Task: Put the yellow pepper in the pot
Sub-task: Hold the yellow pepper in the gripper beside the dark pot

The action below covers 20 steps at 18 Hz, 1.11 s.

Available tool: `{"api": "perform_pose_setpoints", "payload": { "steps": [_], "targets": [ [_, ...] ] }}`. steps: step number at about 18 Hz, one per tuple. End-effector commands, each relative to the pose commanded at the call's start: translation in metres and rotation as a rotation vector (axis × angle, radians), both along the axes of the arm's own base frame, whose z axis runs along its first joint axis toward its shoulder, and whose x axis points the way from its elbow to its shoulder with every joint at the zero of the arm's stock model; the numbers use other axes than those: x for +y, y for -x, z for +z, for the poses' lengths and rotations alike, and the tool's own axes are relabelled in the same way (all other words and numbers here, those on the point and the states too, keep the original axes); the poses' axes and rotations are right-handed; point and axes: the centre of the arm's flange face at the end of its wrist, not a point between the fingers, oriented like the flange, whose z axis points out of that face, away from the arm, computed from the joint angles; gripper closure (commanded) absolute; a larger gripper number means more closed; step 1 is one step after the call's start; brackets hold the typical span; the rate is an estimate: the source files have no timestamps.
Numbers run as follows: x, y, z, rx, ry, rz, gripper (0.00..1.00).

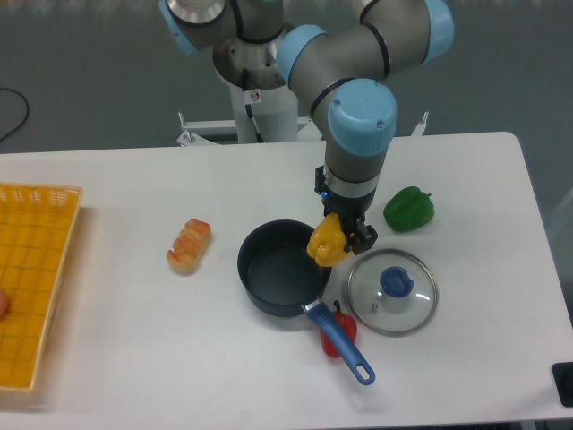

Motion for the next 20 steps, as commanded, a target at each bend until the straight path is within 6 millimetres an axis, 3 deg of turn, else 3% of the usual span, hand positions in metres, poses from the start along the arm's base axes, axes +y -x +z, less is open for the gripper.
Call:
{"api": "perform_pose_setpoints", "payload": {
  "steps": [20],
  "targets": [
    [0.007,-0.009,0.010,-0.040,-0.076,0.075,0.39]
  ]
}}
